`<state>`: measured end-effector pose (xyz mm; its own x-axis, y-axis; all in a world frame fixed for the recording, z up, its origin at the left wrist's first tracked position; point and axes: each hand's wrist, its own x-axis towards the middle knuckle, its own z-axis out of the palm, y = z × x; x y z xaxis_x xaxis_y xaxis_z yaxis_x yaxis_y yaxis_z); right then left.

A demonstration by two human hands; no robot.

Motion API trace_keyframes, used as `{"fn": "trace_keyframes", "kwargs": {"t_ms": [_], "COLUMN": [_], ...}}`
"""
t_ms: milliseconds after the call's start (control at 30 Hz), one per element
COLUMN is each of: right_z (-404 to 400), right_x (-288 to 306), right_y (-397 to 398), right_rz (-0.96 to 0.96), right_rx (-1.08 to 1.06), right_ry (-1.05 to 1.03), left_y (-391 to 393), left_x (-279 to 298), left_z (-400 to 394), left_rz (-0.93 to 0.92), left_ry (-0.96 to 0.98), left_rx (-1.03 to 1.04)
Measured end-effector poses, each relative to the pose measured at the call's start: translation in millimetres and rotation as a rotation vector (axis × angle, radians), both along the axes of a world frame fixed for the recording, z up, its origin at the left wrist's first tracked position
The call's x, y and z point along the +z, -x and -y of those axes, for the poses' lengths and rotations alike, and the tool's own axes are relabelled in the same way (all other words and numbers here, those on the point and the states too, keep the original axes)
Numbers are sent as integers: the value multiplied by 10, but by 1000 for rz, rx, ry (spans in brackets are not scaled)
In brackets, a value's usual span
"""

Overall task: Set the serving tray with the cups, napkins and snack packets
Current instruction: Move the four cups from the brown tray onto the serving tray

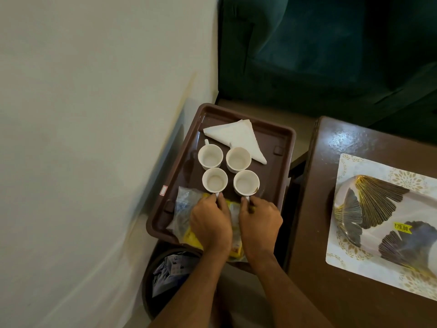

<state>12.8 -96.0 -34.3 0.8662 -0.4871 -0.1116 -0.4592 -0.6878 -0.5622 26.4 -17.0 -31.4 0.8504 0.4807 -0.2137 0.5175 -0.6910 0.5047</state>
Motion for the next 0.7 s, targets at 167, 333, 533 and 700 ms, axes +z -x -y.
{"fn": "trace_keyframes", "kwargs": {"t_ms": [167, 333, 533, 700], "right_z": [46, 160, 475, 973], "right_x": [0, 36, 211, 308], "right_y": [26, 89, 199, 349], "right_rz": [94, 169, 290, 317], "right_rx": [-54, -64, -70, -90], "right_ry": [-65, -121, -145, -116], "left_y": [53, 168, 303, 407], "left_x": [76, 212, 412, 538], "left_z": [20, 132, 453, 877], "left_rz": [115, 190, 262, 283], "left_ry": [63, 70, 47, 35], "left_rx": [10, -25, -60, -107]}}
